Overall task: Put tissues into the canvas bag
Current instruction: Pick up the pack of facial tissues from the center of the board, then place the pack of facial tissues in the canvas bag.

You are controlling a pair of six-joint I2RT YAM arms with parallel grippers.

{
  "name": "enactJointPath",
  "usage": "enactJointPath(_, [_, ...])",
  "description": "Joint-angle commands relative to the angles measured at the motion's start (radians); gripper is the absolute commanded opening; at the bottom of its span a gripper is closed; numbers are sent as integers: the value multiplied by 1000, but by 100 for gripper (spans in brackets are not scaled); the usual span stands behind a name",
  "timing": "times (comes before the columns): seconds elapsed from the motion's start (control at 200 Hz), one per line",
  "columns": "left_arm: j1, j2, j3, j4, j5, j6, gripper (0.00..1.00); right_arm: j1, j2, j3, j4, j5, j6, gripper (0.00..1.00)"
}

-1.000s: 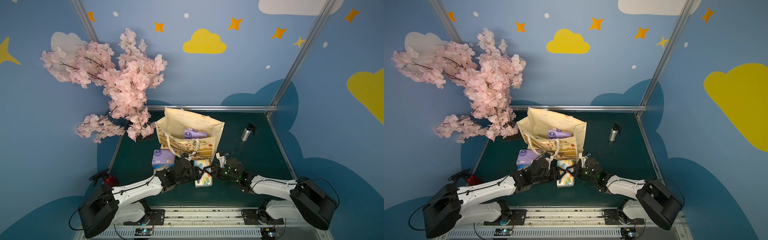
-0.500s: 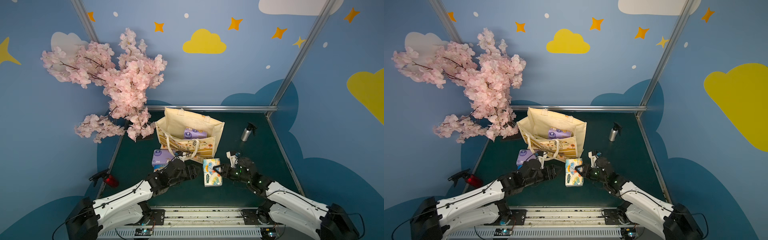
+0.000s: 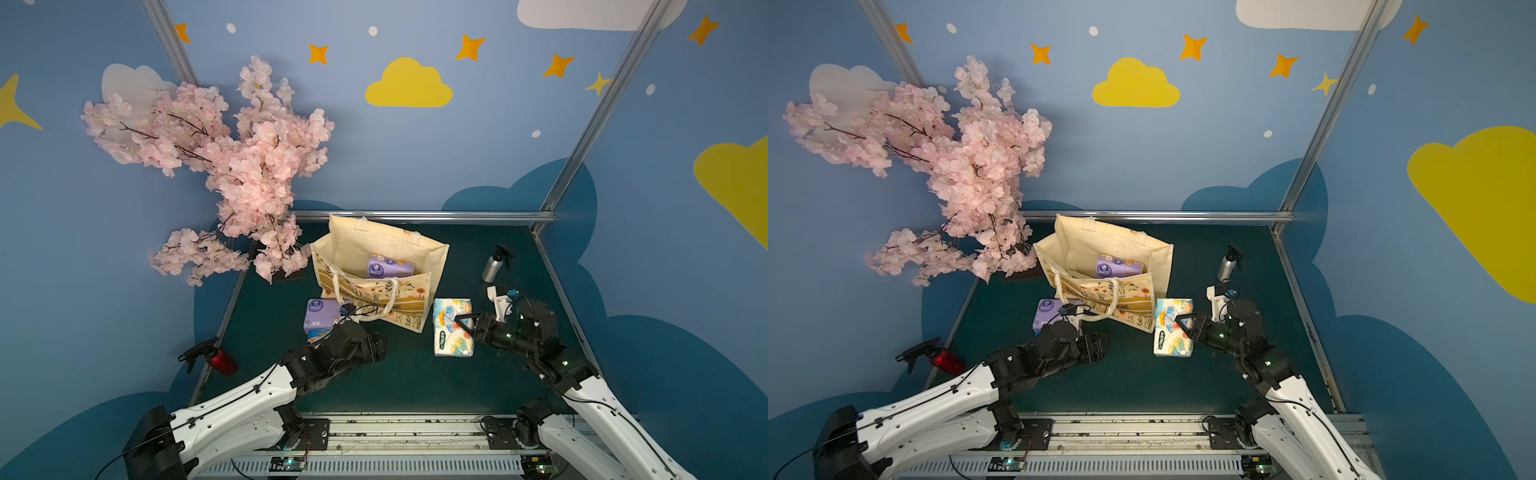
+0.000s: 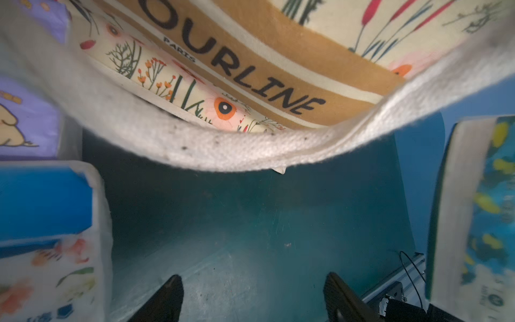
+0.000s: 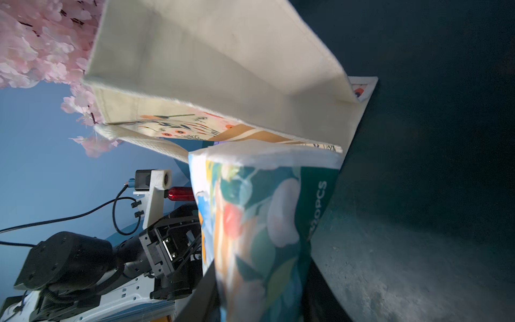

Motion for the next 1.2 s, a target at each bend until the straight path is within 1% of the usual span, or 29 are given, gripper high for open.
enactJointPath(0.0, [0, -27, 28, -48, -50, 32, 81, -42, 3, 102, -91, -79, -76, 36])
enactJointPath(0.1, [2, -47, 23, -56, -75, 39, 81, -89, 30, 201, -137, -112, -126, 36])
enactJointPath(0.2, [7, -55, 21, -68, -80, 45, 83, -128, 95, 311, -172, -155, -182, 37])
enactJointPath(0.275, [8, -61, 23, -79, -89, 45, 87, -150, 151, 389, -170, -179, -215, 37])
enactJointPath(0.325, [9, -64, 25, -87, -97, 44, 90, -155, 189, 443, -165, -184, -237, 37])
enactJointPath(0.576, [15, -89, 35, -108, -136, 52, 98, -154, 404, 678, -58, -228, -300, 37])
enactJointPath(0.616, [17, -89, 38, -112, -141, 51, 100, -148, 443, 720, -45, -235, -308, 37])
enactJointPath(0.706, [23, -89, 44, -121, -150, 52, 100, -119, 534, 799, -9, -237, -319, 37])
enactJointPath(0.771, [27, -90, 48, -126, -155, 52, 100, -84, 606, 877, -18, -227, -351, 37])
enactJointPath(0.956, [34, -98, 47, -133, -158, 48, 100, 43, 836, 1146, -121, -167, -493, 39])
enactJointPath(1.061, [37, -106, 42, -139, -161, 44, 100, 87, 979, 1309, -184, -133, -578, 39])
enactJointPath(1.197, [39, -128, 34, -150, -169, 36, 100, 132, 1158, 1541, -310, -88, -703, 39])
